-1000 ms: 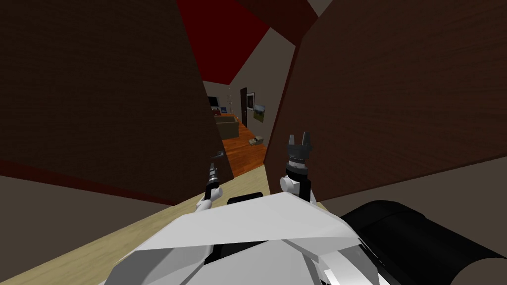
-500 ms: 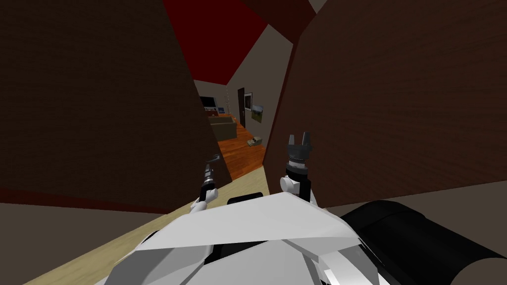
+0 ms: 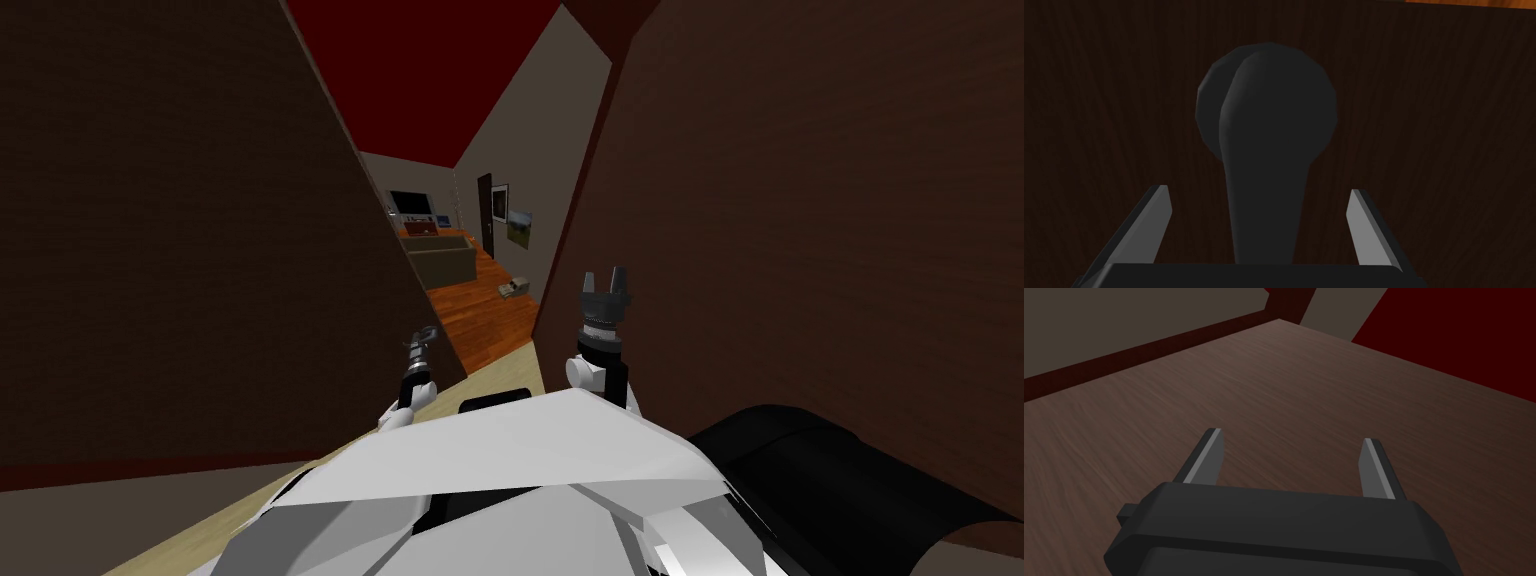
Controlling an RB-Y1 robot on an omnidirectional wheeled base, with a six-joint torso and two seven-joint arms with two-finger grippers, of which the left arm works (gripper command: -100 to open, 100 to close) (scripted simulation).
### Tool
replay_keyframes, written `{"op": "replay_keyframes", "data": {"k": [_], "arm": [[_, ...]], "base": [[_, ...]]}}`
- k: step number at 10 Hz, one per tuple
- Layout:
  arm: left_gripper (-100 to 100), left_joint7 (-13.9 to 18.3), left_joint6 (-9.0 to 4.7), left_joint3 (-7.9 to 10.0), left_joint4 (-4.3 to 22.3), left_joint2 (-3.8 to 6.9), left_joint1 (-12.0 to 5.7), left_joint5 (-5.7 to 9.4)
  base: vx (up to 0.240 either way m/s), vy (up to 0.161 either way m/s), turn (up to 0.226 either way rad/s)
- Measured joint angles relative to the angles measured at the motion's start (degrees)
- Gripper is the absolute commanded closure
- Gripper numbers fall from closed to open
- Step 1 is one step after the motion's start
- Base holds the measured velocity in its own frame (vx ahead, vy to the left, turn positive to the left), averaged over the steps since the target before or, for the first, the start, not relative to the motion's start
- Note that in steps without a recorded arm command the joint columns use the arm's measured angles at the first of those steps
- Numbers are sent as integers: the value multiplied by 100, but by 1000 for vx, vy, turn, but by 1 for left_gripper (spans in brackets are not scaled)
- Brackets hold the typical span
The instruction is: Pull the door open
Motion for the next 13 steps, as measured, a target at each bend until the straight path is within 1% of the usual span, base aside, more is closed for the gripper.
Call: {"op": "replay_keyframes", "data": {"k": [1, 6, 7, 9, 10, 11, 12, 13], "arm": [[100, 4, 3, 0, -2, 2, -2, 0], [100, -4, 14, -8, 10, -11, 7, -4], [100, -4, 15, -8, 11, -12, 8, -4], [100, 41, -12, -32, 27, 19, -46, -25], [100, 64, -17, -50, 31, 28, -39, -38], [100, 78, 6, -67, -17, 22, 15, -50], [100, 103, 24, -90, -26, 27, 33, -65], [100, 149, 19, -122, 10, 39, 27, -85]], "base": [[-10, -1, 2], [-17, -1, -3], [-104, -5, 23], [-175, -29, 17], [-177, -17, 14], [-196, -16, 30], [-201, 13, 19], [-206, 17, -9]]}}
